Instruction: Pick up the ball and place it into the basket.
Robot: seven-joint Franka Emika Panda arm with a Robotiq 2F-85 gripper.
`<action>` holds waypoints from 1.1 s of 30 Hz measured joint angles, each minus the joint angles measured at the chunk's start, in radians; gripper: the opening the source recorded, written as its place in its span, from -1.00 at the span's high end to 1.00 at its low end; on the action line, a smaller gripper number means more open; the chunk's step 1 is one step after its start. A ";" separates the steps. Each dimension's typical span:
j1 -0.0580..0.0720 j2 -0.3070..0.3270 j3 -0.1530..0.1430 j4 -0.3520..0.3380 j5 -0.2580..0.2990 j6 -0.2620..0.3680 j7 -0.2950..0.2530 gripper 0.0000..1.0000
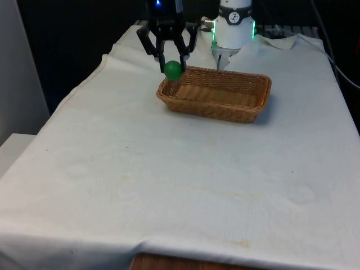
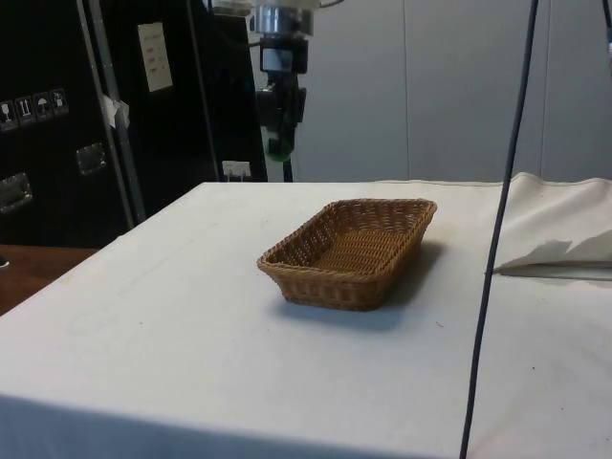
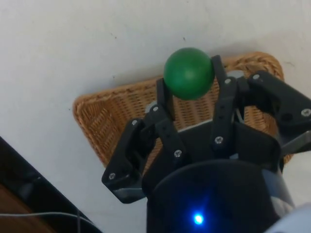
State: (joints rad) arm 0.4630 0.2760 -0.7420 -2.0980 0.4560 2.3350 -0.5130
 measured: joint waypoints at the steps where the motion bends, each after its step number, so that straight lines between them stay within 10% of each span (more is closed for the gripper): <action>1: 0.000 -0.006 -0.001 -0.006 -0.009 0.000 0.002 1.00; 33: 0.000 -0.254 -0.005 -0.214 -0.264 0.011 0.113 1.00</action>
State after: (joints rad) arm 0.4630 0.0220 -0.7470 -2.3120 0.1920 2.3460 -0.4000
